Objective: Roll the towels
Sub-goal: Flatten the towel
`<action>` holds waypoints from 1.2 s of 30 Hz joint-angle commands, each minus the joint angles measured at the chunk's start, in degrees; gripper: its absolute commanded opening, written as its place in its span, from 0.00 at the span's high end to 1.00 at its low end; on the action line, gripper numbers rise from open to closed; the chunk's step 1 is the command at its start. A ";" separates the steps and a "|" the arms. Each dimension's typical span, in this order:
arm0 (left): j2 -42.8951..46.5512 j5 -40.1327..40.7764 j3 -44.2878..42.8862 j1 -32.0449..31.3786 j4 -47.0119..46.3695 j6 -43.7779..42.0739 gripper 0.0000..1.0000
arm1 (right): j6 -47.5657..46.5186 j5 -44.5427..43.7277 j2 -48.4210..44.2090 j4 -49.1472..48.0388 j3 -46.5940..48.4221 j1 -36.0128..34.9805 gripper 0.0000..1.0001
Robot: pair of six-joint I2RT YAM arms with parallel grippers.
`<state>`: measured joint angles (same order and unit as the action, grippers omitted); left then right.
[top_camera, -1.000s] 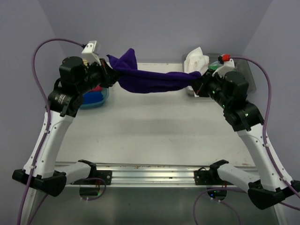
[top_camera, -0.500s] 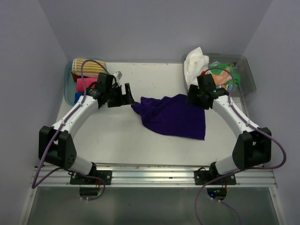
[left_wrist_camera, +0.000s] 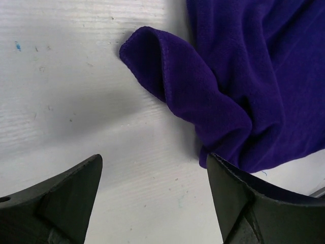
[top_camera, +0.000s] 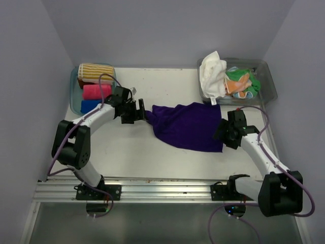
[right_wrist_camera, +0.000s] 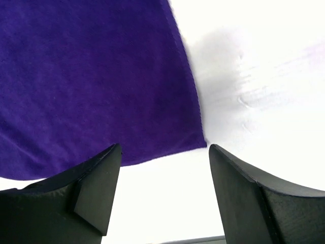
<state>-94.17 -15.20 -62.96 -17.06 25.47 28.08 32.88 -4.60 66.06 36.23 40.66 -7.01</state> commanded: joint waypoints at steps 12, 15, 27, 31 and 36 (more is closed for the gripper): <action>-10.76 -3.34 -7.00 -1.75 -9.92 4.00 0.72 | 8.07 3.54 1.52 -11.34 -9.20 1.56 0.34; -12.17 -3.69 -8.40 -1.84 -9.39 4.44 1.00 | 7.20 4.07 3.28 -15.65 -9.55 1.47 0.52; -4.99 0.70 -14.03 -1.75 -4.03 3.21 1.00 | 3.94 2.05 -2.07 -11.19 -1.47 1.56 1.00; -1.81 1.31 -14.38 -1.57 -2.98 3.21 1.00 | 2.98 1.18 -4.27 -9.07 -0.06 1.56 1.00; -2.60 -0.62 -10.28 -1.75 -2.18 3.74 0.76 | 3.24 1.87 -4.01 -9.07 -1.64 1.56 1.00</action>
<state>-97.06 -15.25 -75.18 -18.57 21.98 31.73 36.99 -2.02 61.93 25.67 39.03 -5.61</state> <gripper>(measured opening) 0.188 0.020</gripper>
